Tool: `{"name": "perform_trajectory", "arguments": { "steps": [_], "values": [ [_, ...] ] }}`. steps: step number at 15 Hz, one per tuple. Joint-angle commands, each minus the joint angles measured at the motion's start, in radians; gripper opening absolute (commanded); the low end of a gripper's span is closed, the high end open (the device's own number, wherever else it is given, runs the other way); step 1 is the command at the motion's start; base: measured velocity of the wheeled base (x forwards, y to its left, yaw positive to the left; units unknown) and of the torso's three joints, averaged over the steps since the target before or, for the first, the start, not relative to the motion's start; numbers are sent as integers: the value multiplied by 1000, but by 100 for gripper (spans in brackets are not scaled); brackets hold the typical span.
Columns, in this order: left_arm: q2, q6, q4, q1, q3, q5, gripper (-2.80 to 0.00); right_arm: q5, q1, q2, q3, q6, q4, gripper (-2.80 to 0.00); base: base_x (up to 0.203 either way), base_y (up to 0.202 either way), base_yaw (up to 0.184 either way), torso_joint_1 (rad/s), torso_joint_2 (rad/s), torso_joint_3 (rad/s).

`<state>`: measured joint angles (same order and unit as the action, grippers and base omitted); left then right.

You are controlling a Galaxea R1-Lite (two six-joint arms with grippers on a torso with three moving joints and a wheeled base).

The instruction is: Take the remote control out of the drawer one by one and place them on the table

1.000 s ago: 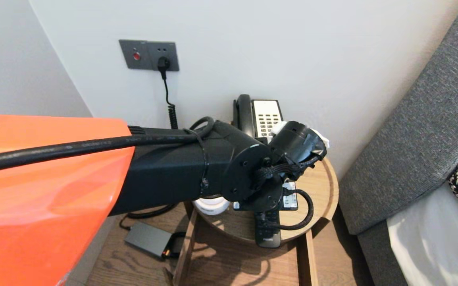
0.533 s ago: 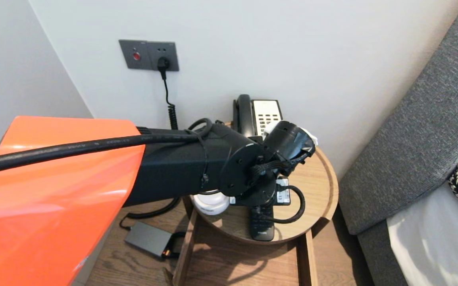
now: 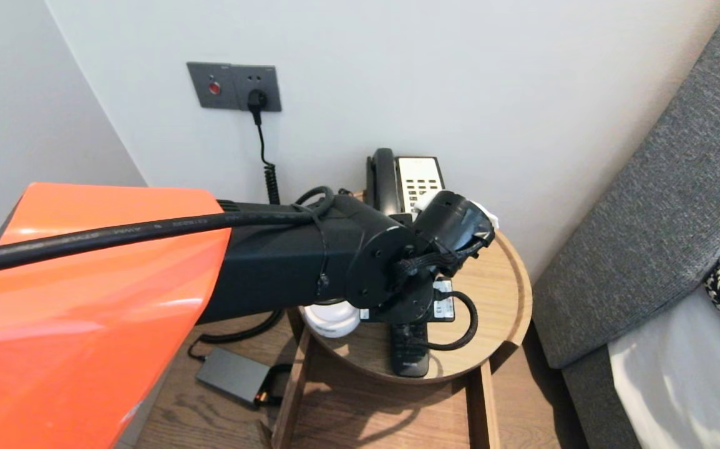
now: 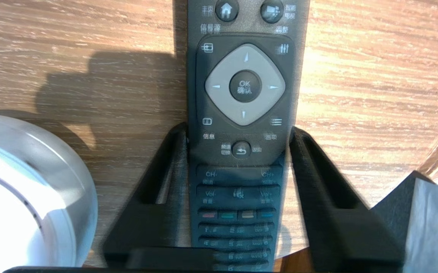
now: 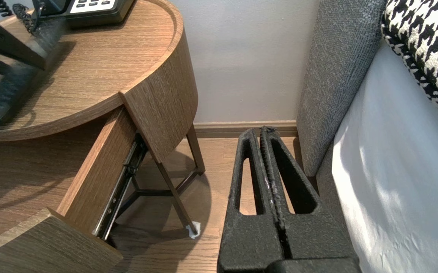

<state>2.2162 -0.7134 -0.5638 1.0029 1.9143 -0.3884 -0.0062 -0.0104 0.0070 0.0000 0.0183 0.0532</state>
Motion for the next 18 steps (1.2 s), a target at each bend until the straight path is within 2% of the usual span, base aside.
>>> {"name": "perform_trajectory", "arguments": {
  "steps": [1,7,14,17,18],
  "values": [
    [-1,-4,-4,5,0,-7,0,0,0,1,26,0,0,-280,0,0,0,0,0,0],
    [-58,1,8,41,0,-38,0,0,0,1,26,0,0,-280,0,0,0,0,0,0],
    [-274,30,-66,84,-12,-93,0,0,0,1,26,0,0,-280,0,0,0,0,0,0],
    [-409,28,-92,90,-119,-99,0,0,0,1,26,0,0,-280,0,0,0,0,0,0],
    [-448,28,-95,91,-169,-99,-280,0,0,1,26,0,0,-280,0,0,0,0,0,0]
  ]
}}
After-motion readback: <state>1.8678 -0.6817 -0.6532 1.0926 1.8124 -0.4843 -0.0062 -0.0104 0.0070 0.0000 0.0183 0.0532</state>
